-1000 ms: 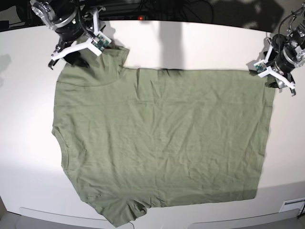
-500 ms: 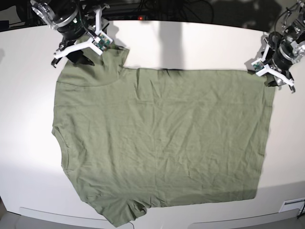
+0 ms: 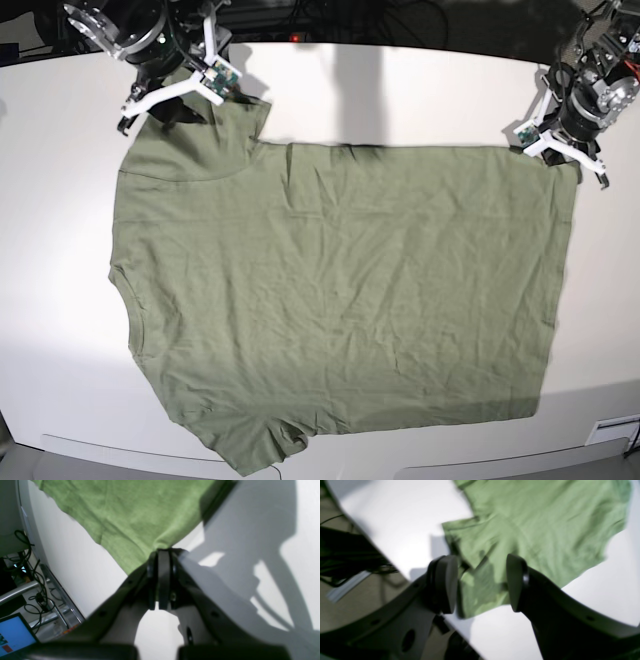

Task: Fold the T-shirt properly
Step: 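Lift the gripped shoulder corners slightly with both grippers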

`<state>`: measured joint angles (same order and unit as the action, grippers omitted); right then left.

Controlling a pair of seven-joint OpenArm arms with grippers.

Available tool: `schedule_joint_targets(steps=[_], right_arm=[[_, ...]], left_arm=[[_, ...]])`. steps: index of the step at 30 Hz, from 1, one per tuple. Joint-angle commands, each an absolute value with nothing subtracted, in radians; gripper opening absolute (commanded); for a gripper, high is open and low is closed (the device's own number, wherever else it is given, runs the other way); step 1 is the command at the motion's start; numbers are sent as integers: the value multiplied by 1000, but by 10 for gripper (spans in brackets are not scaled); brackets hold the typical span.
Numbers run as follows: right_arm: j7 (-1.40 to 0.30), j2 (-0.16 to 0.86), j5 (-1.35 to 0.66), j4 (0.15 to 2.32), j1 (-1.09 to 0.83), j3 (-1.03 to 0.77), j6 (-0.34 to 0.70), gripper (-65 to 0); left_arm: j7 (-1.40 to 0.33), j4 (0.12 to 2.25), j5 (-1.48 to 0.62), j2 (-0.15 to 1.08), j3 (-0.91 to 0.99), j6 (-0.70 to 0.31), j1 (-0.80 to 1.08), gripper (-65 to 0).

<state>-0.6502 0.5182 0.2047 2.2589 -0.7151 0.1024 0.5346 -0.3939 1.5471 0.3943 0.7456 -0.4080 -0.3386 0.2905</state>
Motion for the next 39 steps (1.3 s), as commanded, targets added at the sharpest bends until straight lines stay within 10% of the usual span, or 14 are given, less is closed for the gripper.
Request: schedule_joint_targets(steps=[1,9,39], right_arm=[[-662,526,184,2278,-718,98,537,-333],[-723,526,100,2278,-719,98,511,-213],[-632,532,318,1941,-692,98,492,-211]], left_arm=[[-434,1534,340,748,-428,-438,313,-650],[-467,1534,340,748,-428,-438,313,-650],[-500,1534,299,748,-428,-438,313,-650]])
